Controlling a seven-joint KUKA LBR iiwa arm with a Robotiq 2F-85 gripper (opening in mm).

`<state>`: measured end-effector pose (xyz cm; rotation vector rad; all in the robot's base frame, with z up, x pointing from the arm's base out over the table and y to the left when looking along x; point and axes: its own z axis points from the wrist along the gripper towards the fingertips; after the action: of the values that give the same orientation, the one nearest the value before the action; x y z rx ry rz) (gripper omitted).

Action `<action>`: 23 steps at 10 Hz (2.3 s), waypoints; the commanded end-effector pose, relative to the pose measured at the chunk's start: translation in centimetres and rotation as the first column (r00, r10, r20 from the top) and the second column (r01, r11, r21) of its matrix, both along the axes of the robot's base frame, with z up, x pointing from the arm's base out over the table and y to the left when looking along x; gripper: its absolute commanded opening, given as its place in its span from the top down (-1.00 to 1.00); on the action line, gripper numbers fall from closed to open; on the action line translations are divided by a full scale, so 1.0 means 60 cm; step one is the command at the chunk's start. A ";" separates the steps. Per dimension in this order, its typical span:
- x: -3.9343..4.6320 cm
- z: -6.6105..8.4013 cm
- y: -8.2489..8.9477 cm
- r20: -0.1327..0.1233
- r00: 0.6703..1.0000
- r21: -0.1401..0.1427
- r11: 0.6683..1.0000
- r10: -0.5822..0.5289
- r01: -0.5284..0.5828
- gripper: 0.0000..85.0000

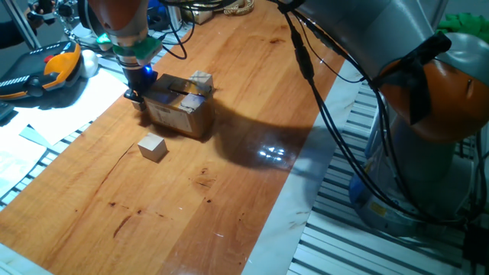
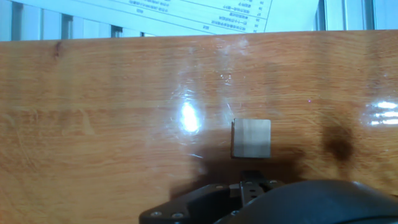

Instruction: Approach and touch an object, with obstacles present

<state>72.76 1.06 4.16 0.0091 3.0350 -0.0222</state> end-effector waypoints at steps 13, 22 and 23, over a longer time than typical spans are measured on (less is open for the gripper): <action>0.023 0.014 -0.003 0.087 0.996 0.017 1.000 0.015 -0.016 1.00; -0.012 0.084 -0.012 -0.045 0.999 0.058 0.998 0.025 -0.022 1.00; -0.017 0.100 -0.012 -0.047 0.999 0.059 0.998 0.020 -0.017 1.00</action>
<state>71.75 0.36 10.21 -0.0161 3.0817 0.0677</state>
